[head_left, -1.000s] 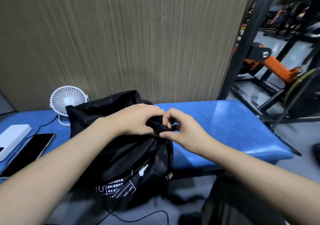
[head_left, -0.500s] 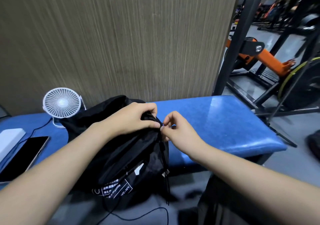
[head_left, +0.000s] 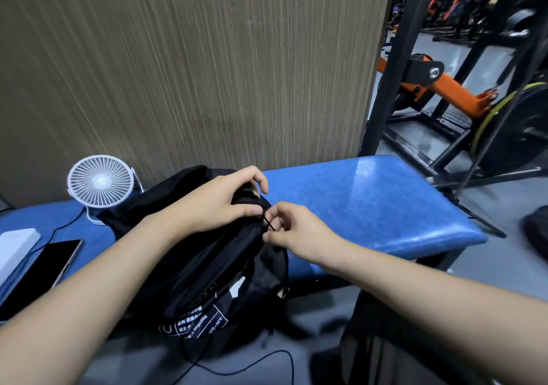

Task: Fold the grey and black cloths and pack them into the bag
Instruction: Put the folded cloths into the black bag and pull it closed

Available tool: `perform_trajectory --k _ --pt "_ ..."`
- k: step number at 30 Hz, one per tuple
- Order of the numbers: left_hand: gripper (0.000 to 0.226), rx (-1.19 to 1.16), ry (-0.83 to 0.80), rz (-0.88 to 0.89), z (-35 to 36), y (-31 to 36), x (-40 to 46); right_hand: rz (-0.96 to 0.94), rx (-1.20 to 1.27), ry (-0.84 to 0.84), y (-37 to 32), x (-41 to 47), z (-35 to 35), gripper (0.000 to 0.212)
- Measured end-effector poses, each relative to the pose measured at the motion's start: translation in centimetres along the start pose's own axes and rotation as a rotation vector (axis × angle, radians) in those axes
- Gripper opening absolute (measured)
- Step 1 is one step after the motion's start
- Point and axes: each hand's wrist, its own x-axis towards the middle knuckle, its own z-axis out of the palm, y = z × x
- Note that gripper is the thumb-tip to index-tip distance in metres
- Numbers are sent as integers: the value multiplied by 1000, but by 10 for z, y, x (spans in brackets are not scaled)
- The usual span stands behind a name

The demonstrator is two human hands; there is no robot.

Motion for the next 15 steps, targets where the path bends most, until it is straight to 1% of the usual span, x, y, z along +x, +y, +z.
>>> perform_trajectory --k 1,3,4,6,8,9,12,14,15 --pt "32 43 -19 1 -1 -1 -2 -9 17 -30 -1 -1 -5 15" --pt "37 125 -67 6 -3 -2 -4 4 26 -69 -9 -4 -18 23" --pt "37 154 -92 2 -2 -2 -4 21 20 -75 -12 -6 -25 26" --pt "37 191 -142 -13 1 1 -4 31 -44 -44 -18 -6 -38 23" --pt "40 215 -176 -51 5 5 -3 -28 -197 -28 -22 -6 -46 15" --pt "40 225 -185 -76 7 7 -3 -72 -310 -41 -23 -6 -48 14" --pt "24 341 -176 -118 10 12 -1 -159 -762 -50 -29 -5 -55 28" --pt "39 403 -109 -135 15 19 0 -223 -905 -24 -32 -4 -59 29" --pt "39 419 -62 -140 18 22 0 -264 -926 -15 -32 -4 -60 27"
